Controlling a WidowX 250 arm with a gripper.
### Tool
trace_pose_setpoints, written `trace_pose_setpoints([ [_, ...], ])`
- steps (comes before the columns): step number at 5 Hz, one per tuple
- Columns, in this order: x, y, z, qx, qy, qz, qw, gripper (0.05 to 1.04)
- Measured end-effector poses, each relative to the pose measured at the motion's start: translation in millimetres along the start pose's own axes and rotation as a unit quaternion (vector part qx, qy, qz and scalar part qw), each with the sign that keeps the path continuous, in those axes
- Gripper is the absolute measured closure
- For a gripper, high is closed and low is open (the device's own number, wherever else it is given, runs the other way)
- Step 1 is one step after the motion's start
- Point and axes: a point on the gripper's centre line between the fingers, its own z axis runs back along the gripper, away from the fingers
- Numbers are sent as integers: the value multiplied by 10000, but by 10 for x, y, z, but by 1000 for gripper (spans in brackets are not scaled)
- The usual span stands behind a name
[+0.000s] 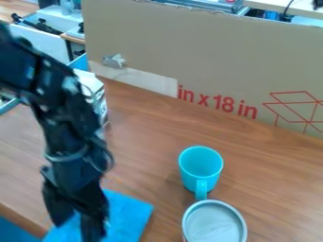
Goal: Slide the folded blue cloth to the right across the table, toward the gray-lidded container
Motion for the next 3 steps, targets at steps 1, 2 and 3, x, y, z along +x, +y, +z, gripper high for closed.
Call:
trace_pose_setpoints([
  [1, 1, 213, 333, 236, -527, 382, 9976, 85],
  [2, -76, 388, 794, 373, -784, 492, 9950, 85],
  [3, -214, 484, 1029, 778, -583, 480, 9941, 85],
])
